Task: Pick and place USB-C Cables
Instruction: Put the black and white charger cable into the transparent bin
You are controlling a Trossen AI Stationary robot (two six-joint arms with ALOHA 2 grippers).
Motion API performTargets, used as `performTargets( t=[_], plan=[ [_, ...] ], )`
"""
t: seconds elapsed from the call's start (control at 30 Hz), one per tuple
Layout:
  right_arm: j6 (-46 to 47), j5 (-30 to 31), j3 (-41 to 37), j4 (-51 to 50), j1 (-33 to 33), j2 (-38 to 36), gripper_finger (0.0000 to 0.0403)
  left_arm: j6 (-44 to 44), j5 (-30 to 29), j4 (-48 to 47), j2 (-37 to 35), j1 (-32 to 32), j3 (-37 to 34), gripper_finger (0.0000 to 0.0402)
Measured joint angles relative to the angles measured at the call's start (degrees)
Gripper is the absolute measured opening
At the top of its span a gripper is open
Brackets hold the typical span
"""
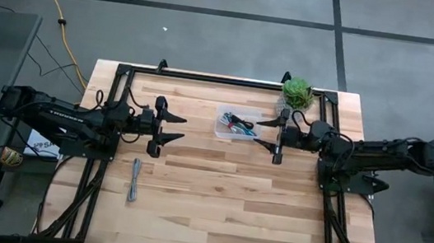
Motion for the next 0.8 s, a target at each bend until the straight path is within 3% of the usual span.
performTargets(
  t=[0.57, 0.63, 0.8],
  plan=[
    [1.4, 0.1, 0.0, 0.0, 0.0, 0.0, 0.0251, -0.8, 0.0, -1.0, 0.0, -0.1, 0.1, 0.0202],
    [1.8, 0.7, 0.0, 0.0, 0.0, 0.0, 0.0251, -3.6, -0.2, -8.6, -0.4, -0.4, 2.4, 0.0202],
    [3.6, 1.0, 0.0, 0.3, 0.0, 0.0, 0.0251, -14.8, -6.5, -47.2, 1.0, -4.0, 16.4, 0.0202]
  ],
)
